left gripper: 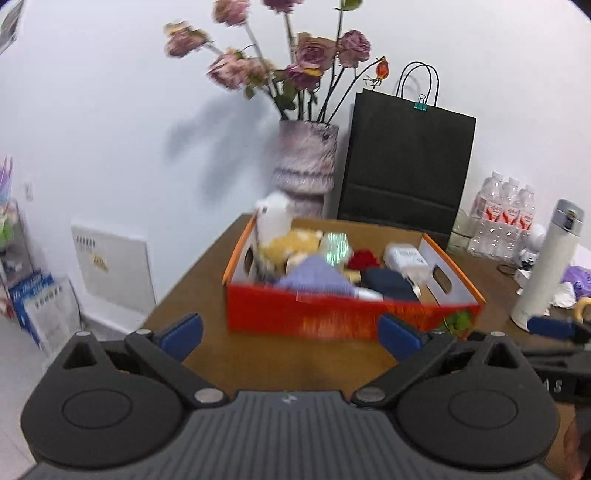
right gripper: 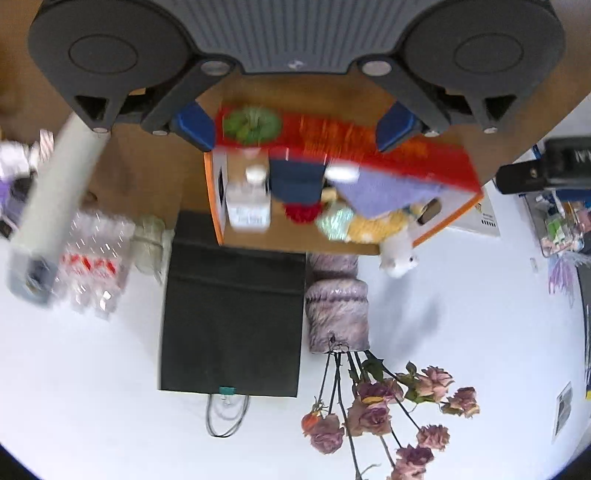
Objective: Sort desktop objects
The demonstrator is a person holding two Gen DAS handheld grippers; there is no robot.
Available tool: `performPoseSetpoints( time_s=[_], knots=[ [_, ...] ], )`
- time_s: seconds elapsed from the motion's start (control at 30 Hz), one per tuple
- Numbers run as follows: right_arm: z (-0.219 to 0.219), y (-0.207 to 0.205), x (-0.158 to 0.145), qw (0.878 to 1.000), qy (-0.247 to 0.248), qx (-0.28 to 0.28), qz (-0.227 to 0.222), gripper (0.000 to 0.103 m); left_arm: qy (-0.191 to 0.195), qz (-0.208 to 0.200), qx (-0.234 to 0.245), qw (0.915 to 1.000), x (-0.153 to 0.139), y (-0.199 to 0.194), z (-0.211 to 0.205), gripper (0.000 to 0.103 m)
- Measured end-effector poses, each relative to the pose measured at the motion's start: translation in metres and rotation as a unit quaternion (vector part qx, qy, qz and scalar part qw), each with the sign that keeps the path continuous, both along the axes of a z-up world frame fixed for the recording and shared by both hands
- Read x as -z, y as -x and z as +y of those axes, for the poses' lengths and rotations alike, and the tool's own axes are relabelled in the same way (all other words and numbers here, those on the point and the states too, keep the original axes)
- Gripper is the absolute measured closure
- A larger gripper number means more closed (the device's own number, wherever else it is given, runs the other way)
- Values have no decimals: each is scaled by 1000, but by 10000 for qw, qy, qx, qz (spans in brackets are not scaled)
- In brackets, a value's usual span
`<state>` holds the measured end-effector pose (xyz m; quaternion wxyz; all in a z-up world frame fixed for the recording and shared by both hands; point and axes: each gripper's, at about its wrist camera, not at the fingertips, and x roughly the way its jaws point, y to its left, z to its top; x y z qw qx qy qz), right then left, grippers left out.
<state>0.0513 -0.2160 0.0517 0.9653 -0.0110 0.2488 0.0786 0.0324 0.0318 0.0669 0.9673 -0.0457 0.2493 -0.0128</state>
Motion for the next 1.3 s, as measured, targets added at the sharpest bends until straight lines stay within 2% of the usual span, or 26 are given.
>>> performPoseSetpoints(
  time_s=[0.17, 0.27, 0.33, 0.47, 0.57, 0.7, 0.93, 1.07, 1.3],
  knots=[
    [-5, 61, 35, 9994, -268, 135, 169, 9, 32, -22, 98, 9999, 28, 51, 0, 0],
    [-6, 86, 53, 9988, -329, 200, 301, 9, -160, 54, 184, 9997, 49, 70, -7, 0],
    [-5, 98, 63, 9987, -312, 228, 333, 9, -330, 141, 193, 9992, 60, 76, -11, 0],
    [0, 111, 73, 9985, -246, 218, 428, 9, -427, 312, 85, 9986, 75, 76, -14, 0],
    [4, 111, 76, 9987, -175, 222, 429, 8, -353, 501, 87, 9981, 82, 71, -12, 0],
    [6, 104, 81, 9981, -204, 215, 539, 3, -462, 606, 145, 9970, 88, 62, -14, 0],
    [16, 82, 87, 9968, -114, 171, 773, 2, -594, 821, 218, 9946, 93, 44, -21, 0],
    [17, 70, 90, 9955, -71, 254, 905, 0, -514, 971, 201, 9937, 96, 33, -18, 0],
    [20, 59, 91, 9951, 139, 221, 953, 0, -517, 984, 184, 9936, 96, 27, -17, 0]
  ],
)
